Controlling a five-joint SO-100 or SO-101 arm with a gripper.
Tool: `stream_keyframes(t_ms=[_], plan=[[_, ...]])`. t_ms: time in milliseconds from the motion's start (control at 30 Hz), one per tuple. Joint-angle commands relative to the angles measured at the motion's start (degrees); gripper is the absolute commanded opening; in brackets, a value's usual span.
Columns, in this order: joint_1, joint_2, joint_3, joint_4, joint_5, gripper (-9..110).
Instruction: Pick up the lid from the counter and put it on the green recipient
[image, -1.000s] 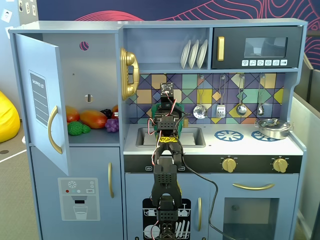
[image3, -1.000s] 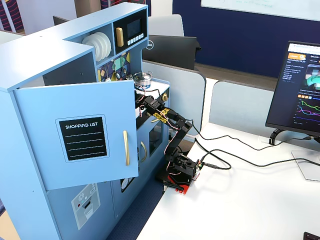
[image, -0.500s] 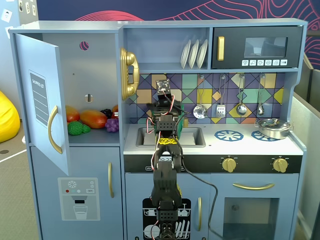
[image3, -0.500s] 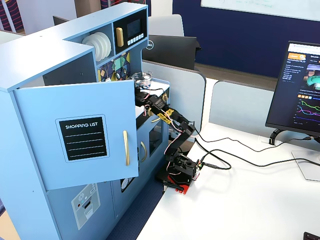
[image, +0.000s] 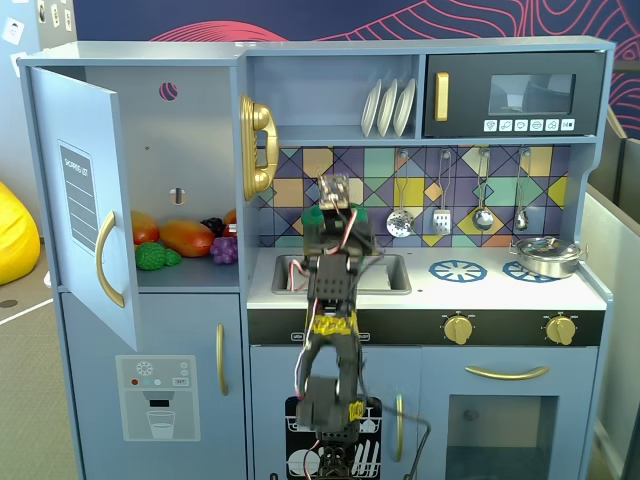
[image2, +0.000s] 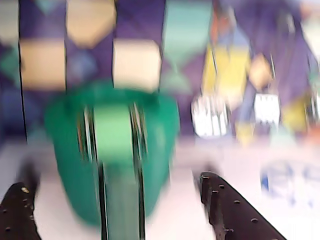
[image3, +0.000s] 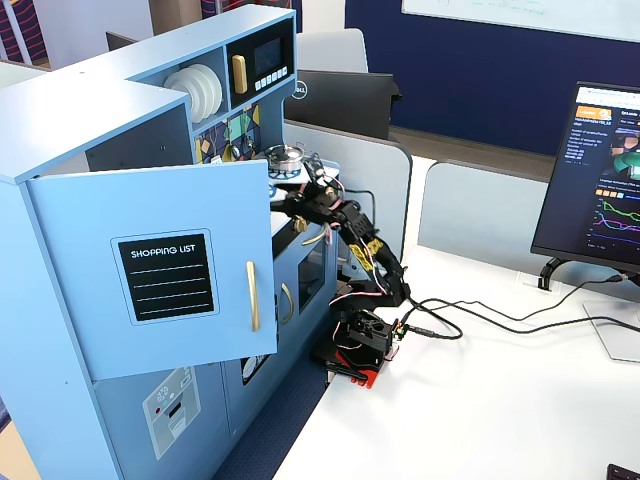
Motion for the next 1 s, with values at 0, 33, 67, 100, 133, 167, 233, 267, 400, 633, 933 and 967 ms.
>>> stream_keyframes(t_ms=[0,33,67,100,133,167,233,267,400,633,933,967], plan=[[1.7,9.3,5.9,8.8,3.4,29],[2.0,11.3,8.2,11.0,3.6,25],[2.3,13.0,10.6,13.3,2.9,19],[2.5,14.6,13.0,15.7,2.1,13],[2.5,15.7,15.5,17.6,2.3,8],[2.5,16.5,18.0,19.4,2.0,2],[3.1,17.8,23.9,22.0,1.7,0],[3.3,18.2,27.0,22.9,2.2,0],[2.3,20.5,39.1,26.7,0.7,0],[-3.9,20.7,54.7,24.5,7.6,0],[-12.0,21.9,64.7,31.6,13.0,0],[-12.0,22.5,65.1,32.9,13.2,0]])
